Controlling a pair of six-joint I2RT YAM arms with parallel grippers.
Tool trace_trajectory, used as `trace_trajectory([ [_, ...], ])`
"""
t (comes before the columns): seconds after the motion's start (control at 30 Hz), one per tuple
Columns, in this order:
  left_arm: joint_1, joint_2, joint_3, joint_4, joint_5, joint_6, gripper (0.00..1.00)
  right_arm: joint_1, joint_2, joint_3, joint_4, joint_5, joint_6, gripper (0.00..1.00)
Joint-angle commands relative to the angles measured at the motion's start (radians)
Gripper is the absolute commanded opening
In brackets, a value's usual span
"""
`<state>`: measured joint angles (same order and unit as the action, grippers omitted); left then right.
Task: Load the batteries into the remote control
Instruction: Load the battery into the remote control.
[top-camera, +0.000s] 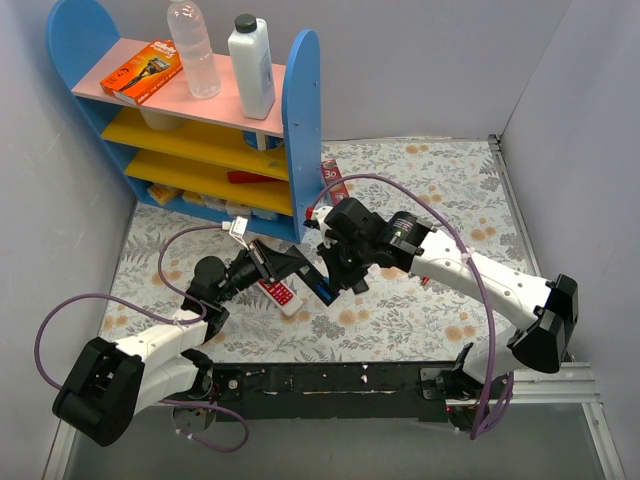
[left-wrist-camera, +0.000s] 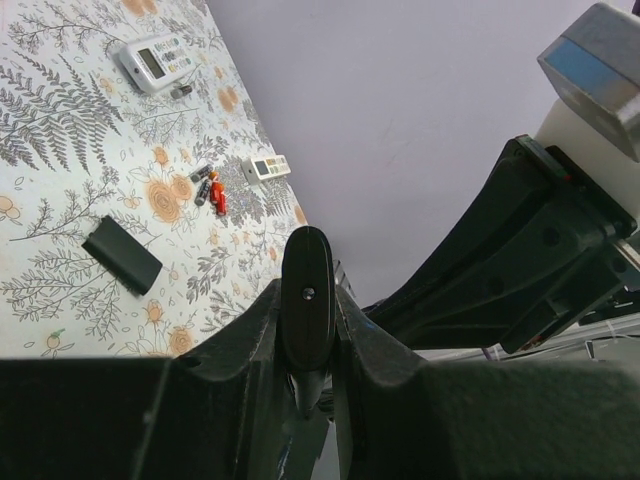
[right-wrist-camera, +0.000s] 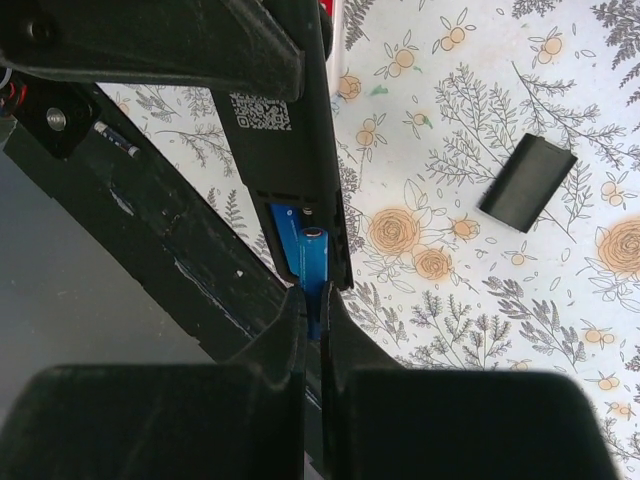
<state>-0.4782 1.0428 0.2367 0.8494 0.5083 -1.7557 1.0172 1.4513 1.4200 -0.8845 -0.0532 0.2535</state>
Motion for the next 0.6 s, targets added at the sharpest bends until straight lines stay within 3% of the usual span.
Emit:
trace_trajectory([
  [0.0, -0.003, -0.006, -0.008, 0.043, -0.014, -0.019, 0.00, 0.012, 0.026, 0.069, -0.034, -0.022, -0.017, 0.04],
  [0.57, -0.002, 0.020, -0.033, 0.105, -0.047, -0.103, 0.00, 0.034, 0.092, 0.100, -0.094, 0.039, -0.034, 0.11],
])
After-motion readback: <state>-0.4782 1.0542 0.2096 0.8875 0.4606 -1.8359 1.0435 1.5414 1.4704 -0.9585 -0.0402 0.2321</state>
